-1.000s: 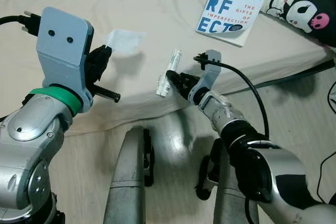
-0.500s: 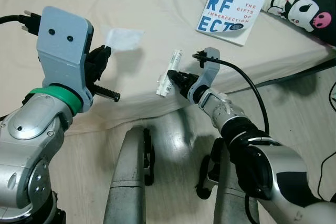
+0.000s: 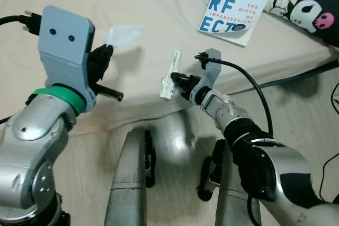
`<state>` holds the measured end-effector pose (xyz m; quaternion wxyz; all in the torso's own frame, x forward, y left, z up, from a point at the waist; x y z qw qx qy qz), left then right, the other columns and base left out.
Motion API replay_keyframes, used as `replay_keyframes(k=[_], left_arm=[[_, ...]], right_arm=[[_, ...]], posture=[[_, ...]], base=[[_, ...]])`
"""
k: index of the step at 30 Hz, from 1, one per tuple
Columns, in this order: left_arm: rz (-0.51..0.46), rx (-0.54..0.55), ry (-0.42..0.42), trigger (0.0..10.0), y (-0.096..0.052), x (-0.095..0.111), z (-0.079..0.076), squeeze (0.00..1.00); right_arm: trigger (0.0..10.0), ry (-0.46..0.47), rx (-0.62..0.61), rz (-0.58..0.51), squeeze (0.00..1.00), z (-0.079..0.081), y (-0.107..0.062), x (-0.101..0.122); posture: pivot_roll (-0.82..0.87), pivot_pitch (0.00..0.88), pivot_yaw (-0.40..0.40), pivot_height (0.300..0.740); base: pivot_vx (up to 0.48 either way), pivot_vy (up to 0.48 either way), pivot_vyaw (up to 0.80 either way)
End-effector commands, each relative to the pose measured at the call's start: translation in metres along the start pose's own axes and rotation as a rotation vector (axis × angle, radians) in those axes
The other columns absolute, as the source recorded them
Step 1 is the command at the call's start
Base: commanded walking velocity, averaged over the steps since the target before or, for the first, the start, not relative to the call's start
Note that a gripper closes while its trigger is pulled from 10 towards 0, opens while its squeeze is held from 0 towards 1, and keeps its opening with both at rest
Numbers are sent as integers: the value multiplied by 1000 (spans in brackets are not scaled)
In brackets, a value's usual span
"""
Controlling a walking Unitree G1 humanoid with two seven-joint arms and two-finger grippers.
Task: Clean up the room
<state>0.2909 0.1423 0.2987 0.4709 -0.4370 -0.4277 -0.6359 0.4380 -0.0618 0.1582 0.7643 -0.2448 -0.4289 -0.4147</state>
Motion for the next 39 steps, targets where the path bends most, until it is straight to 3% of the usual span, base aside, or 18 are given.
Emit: replay_keyframes(k=[1, 3, 4, 5, 6, 7, 9, 10, 12, 13, 15, 20, 25, 28, 30, 33, 39], left_arm=[[7, 4, -1, 10000, 1, -4, -1, 0], [-2, -9, -10, 10000, 4, -4, -5, 0], [-14, -23, -16, 10000, 5, -3, -9, 0], [-14, -23, -16, 10000, 5, -3, -9, 0], [-19, -38, -27, 10000, 9, -5, -14, 0], [-19, -38, -27, 10000, 9, -5, -14, 0], [-15, -69, -71, 10000, 17, -12, -28, 0], [-15, -69, -71, 10000, 17, -12, -28, 0], [13, -65, -132, 10000, 27, -25, -34, 0], [13, -65, -132, 10000, 27, -25, -34, 0], [35, -52, -153, 10000, 34, -35, -34, 0], [63, -35, -184, 10000, 47, -50, -32, 0], [60, -39, -189, 10000, 50, -52, -34, 0], [47, -38, -160, 10000, 56, -56, -36, 0], [40, -36, -152, 10000, 57, -56, -36, 0], [10, -28, -143, 10000, 63, -55, -34, 0], [-12, -17, -129, 10000, 69, -55, -30, 0]], right_arm=[[0, 14, 11, -1, 0, -1, -2, -6], [0, -2, 26, -25, 0, -1, -3, 0], [2784, -21, 39, -49, 0, 0, -4, 6], [2784, -21, 39, -49, 0, 0, -4, 6], [10000, -70, 33, -74, 0, -4, -7, 12], [10000, -70, 33, -74, 0, -4, -7, 12], [10000, -196, -23, -168, 0, -16, -20, 25], [10000, -196, -23, -168, 0, -16, -20, 25], [10000, -288, -110, -281, 0, -30, -44, 37], [10000, -288, -110, -281, 0, -30, -44, 37], [10000, -363, -181, -357, 0, -38, -69, 44], [10000, -453, -299, -457, 0, -48, -109, 49], [10000, -488, -318, -487, 0, -48, -116, 52], [10000, -556, -330, -607, 0, -33, -123, 81], [10000, -571, -326, -630, 0, -29, -123, 88], [10000, -595, -334, -654, 0, -18, -124, 100], [10000, -625, -368, -664, 0, -15, -124, 109]], posture=[[273, 406, 62, 617], [247, 376, 49, 617], [247, 376, 49, 617], [247, 376, 49, 617], [203, 327, 36, 617], [203, 327, 36, 617], [148, 272, 34, 617], [148, 272, 34, 617], [79, 214, 41, 617], [79, 214, 41, 617], [56, 196, 46, 617], [-1, 138, 56, 617], [-7, 128, 59, 617], [-24, 104, 71, 617], [-25, 103, 72, 617], [-25, 89, 73, 617], [-25, 77, 71, 626]], base=[[0, 0, 0], [0, 0, 0], [0, 0, 0], [0, 0, 0], [0, 0, 0], [0, 0, 0], [0, 0, 0], [0, 0, 0], [0, 0, 0], [0, 0, 0], [0, 0, 0], [0, 0, 0], [0, 0, 0], [0, 0, 0], [0, 0, 0], [0, 0, 0], [0, 0, 0]])
Point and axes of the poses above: a point about 5 cm out from each wrist's last joint towards the gripper, its own y axis pointing out of the wrist towards the gripper, its own x axis along the axis of the wrist's last joint, z = x × y, the point moved 5 cm from there along y, pointing out of the wrist towards the gripper, and after that the axes turned 2 degrees about y, right-handed, at the moved point
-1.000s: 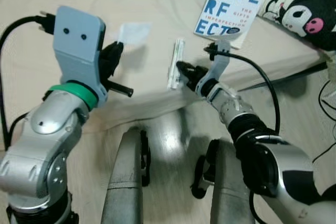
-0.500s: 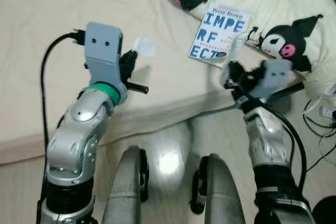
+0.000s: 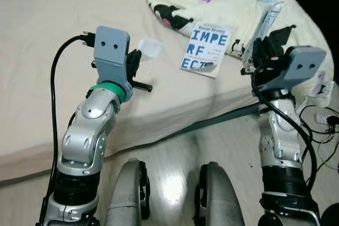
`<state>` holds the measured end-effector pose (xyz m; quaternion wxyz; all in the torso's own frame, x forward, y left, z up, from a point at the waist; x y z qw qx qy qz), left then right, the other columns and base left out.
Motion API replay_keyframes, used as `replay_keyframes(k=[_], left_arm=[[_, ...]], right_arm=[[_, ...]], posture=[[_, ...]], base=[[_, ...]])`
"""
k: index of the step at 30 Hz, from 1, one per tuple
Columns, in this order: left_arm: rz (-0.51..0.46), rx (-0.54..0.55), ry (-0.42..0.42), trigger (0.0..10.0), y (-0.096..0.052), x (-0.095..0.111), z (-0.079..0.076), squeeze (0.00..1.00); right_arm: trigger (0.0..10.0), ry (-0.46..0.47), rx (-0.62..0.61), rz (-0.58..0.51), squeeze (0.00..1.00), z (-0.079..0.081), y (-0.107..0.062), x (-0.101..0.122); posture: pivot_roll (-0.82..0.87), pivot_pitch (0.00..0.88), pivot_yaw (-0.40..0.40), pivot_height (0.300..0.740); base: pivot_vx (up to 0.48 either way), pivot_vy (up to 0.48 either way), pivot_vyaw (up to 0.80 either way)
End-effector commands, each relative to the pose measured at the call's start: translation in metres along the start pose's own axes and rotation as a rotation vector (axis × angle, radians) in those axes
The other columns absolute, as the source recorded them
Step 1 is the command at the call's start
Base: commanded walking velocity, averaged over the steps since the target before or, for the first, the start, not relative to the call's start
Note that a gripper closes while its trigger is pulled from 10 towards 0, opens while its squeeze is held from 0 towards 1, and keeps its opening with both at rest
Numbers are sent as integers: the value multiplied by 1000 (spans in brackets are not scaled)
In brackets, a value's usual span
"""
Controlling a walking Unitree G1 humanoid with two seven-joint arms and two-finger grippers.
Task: Clean up the room
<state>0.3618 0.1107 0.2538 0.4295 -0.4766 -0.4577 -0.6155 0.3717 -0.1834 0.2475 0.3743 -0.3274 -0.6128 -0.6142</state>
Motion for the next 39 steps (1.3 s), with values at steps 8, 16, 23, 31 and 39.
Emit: replay_keyframes(k=[8, 16, 23, 31, 39], left_arm=[[17, 14, -15, 10000, 5, -13, 1, 0], [50, 21, -80, 10000, 12, -31, -4, 0], [87, 23, -49, 10000, 11, -50, -2, 0], [124, 94, 1, 10000, -2, -87, 14, 0], [186, 141, 69, 10000, -22, -131, 12, 0]], right_arm=[[10000, -44, -7, 21, 0, -2, 2, -3], [10000, -46, 11, 37, 0, 3, 3, -4], [10000, -22, 14, 70, 0, 13, -3, -16], [10000, -11, 22, 172, 0, 22, -27, -50], [10000, 1, 24, 297, 0, 29, -60, -90]], posture=[[-33, 56, 56, 651], [-49, 25, 42, 681], [-73, 8, 63, 711], [-93, 0, 66, 726], [-104, 0, 65, 726]], base=[[0, 0, 0], [0, 0, 0], [0, 0, 0], [0, 0, 0], [0, 0, 0]])
Point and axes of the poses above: a point about 5 cm out from each wrist's last joint towards the gripper, its own y axis pointing out of the wrist towards the gripper, its own x axis along the axis of the wrist's last joint, z = x × y, the point moved 5 cm from there along y, pointing out of the wrist towards the gripper, and after that the axes turned 2 degrees about y, right-handed, at the moved point
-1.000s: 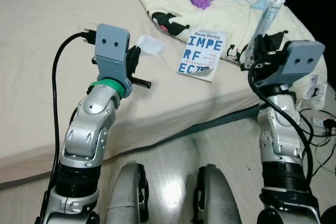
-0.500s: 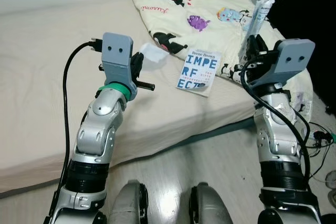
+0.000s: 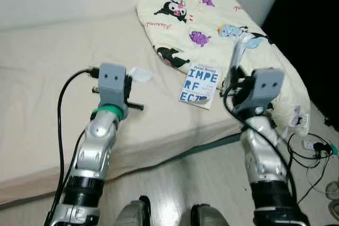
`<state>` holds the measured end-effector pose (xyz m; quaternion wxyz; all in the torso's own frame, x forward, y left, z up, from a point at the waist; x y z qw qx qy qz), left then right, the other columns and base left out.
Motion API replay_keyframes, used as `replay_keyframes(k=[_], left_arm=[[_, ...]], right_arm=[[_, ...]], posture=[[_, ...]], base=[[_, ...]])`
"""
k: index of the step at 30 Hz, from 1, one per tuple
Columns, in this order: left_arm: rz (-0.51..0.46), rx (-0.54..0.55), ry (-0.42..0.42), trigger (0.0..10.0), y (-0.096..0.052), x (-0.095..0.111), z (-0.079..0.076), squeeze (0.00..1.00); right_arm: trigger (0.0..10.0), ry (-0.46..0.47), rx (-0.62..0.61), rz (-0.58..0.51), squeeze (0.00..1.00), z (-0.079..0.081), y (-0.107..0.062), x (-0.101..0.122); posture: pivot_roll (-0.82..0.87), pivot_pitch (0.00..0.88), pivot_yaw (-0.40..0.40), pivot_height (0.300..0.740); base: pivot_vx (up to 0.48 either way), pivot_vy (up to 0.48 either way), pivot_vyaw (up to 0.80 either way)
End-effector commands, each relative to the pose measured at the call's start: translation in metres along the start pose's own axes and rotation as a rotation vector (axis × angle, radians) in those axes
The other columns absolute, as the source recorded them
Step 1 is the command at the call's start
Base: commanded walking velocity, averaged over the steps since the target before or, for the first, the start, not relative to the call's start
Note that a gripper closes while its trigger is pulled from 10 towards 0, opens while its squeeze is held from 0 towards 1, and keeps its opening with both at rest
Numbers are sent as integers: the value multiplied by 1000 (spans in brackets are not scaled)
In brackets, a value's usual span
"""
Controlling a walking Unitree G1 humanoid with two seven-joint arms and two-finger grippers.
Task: Clean up the room
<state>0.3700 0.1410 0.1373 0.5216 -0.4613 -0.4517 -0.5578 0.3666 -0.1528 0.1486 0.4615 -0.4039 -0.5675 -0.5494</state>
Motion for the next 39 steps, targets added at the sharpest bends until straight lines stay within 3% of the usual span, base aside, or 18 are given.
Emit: replay_keyframes(k=[1, 7, 19, 39], left_arm=[[43, -13, 19, 10000, -5, -17, -7, 0], [20, -64, -5, 10000, -5, -17, -17, 0], [-26, -62, -8, 10000, 3, -8, -15, 0], [-50, -84, -9, 10000, 3, -4, -20, 0]], right_arm=[[10000, 1, 3, 17, 0, 4, -6, -8], [10000, 13, 23, -6, 0, 12, -5, -5], [10000, 15, 51, -18, 0, 20, -1, -4], [10000, 17, 68, -21, 0, 26, 0, -4]], posture=[[-114, 0, 67, 726], [-116, 0, 71, 726], [-105, 0, 61, 726], [-98, 0, 61, 726]], base=[[0, 0, 0], [0, 0, 0], [0, 0, 0], [0, 0, 0]])
Point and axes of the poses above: a point about 5 cm out from each wrist's last joint towards the gripper, its own y axis pointing out of the wrist towards the gripper, its own x axis along the axis of the wrist's last joint, z = x × y, the point moved 5 cm from there along y, pointing out of the wrist towards the gripper, and after that the axes turned 2 degrees about y, right-handed, at the moved point
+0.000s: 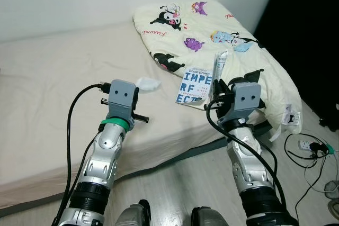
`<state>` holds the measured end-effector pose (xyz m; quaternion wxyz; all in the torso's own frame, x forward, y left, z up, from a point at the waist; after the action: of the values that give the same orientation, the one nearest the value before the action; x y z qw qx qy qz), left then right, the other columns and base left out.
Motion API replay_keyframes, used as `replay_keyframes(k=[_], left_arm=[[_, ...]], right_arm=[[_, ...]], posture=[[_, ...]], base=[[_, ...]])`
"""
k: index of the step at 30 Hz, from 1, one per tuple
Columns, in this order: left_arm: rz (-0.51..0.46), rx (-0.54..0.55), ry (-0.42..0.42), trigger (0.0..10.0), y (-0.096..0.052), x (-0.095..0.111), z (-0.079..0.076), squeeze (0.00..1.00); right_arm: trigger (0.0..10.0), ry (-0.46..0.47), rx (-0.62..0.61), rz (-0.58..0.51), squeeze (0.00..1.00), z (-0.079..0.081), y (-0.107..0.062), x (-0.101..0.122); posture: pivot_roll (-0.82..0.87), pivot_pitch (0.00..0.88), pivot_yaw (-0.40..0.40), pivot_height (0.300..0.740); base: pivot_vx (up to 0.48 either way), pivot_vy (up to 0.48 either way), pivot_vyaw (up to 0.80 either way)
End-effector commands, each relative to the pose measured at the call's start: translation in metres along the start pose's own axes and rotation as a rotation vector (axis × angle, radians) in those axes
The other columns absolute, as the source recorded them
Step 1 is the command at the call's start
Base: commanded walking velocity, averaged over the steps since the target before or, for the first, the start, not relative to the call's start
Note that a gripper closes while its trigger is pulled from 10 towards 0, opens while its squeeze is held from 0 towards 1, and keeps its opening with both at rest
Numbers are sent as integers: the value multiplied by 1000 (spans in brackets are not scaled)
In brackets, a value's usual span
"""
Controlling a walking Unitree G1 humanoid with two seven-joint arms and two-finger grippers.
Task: Clean up the room
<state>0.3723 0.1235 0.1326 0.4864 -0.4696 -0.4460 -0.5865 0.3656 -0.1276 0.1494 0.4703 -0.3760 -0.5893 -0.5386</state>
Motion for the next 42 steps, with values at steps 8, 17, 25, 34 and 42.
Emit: replay_keyframes(k=[8, 17, 25, 34, 42], left_arm=[[21, -10, -1, 10000, 0, -5, -3, 0], [34, -4, -5, 10000, 1, -7, -1, 0], [36, 0, -5, 10000, 1, -7, 1, 0], [14, -8, 12, 10000, 1, -4, 0, 0], [13, -13, 11, 10000, 0, -4, -1, 0]], right_arm=[[10000, 4, 2, 15, 0, 1, -1, -5], [10000, 12, 8, 19, 0, 3, -1, -6], [10000, 15, 13, 22, 0, 5, -1, -7], [10000, 4, 21, 27, 0, 5, -1, -8], [10000, -6, 34, 29, 0, 8, 0, -9]], posture=[[-97, 0, 60, 726], [-94, 0, 59, 726], [-90, 0, 59, 726], [-88, 0, 58, 726], [-87, 0, 57, 726]], base=[[0, 0, 0], [0, 350, 0], [0, 454, 0], [0, 235, 0], [0, 0, 473]])
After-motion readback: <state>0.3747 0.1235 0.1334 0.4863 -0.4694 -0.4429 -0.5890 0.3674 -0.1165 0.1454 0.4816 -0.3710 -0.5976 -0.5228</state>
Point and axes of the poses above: a point about 5 cm out from each wrist's last joint towards the gripper, its own y axis pointing out of the wrist towards the gripper, its own x axis along the axis of the wrist's last joint, z = x × y, the point moved 5 cm from there along y, pointing out of the wrist towards the gripper, and after that the axes turned 2 degrees about y, right-handed, at the moved point
